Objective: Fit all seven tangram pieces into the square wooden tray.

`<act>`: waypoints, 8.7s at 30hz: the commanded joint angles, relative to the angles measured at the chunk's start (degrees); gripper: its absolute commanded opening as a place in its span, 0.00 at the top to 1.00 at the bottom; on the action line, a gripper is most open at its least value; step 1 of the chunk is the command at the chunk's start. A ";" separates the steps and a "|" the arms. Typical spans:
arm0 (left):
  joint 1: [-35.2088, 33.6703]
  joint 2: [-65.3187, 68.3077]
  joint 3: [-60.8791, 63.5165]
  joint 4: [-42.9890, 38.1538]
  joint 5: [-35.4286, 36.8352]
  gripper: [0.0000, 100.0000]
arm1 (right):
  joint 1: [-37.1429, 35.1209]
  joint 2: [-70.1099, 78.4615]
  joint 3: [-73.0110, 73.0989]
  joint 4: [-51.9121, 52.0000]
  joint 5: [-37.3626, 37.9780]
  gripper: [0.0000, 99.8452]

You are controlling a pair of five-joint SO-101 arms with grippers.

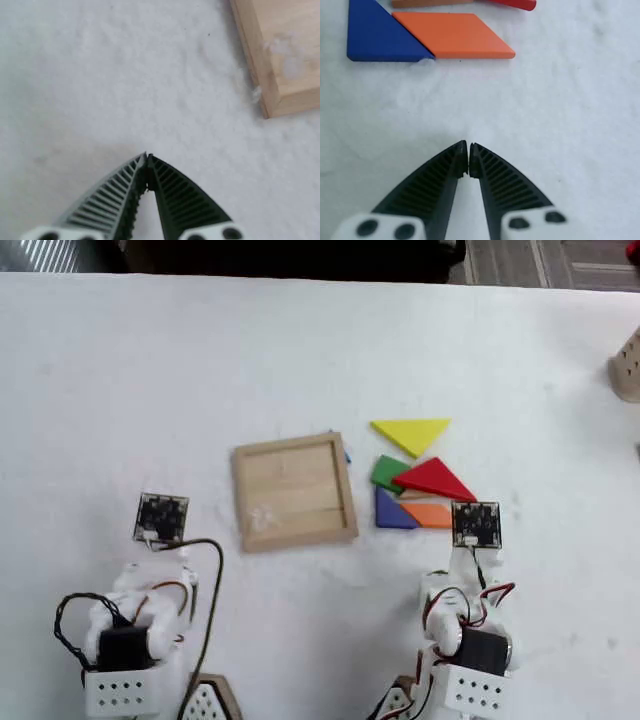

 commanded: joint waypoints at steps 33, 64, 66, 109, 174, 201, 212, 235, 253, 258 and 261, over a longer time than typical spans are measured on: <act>-0.13 -0.75 -0.35 0.35 0.00 0.98 | -0.75 0.22 0.26 0.31 -0.09 0.98; 8.48 -0.75 -0.79 0.35 -0.26 0.98 | -1.01 0.22 0.26 0.22 -0.09 0.98; 8.40 -0.75 -1.76 0.35 -0.26 0.98 | -1.01 0.13 0.26 0.13 -0.09 0.98; 19.91 95.69 -68.84 -16.97 36.13 0.80 | -0.57 0.13 0.26 0.13 -0.09 0.98; 4.97 85.14 -49.76 -20.31 19.43 0.80 | -1.98 -2.33 -7.21 -4.18 20.48 0.91; -6.29 89.10 -52.75 -22.24 19.60 0.80 | -26.42 69.67 -43.69 -13.14 13.89 0.74; -6.29 97.10 -58.46 -20.40 19.34 0.80 | -24.57 84.00 -44.48 -27.30 17.93 0.79; -6.29 97.45 -58.29 -20.84 19.16 0.80 | -21.93 104.92 -65.85 -17.89 22.59 0.78; -6.29 97.54 -58.46 -20.92 19.08 0.80 | -23.60 110.11 -72.44 -11.82 27.16 0.81; -6.29 97.54 -58.37 -20.92 19.08 0.80 | -23.25 110.11 -72.53 -11.91 26.55 0.83; -6.29 97.54 -58.37 -20.92 19.08 0.80 | -23.16 110.11 -72.53 -11.82 26.46 0.88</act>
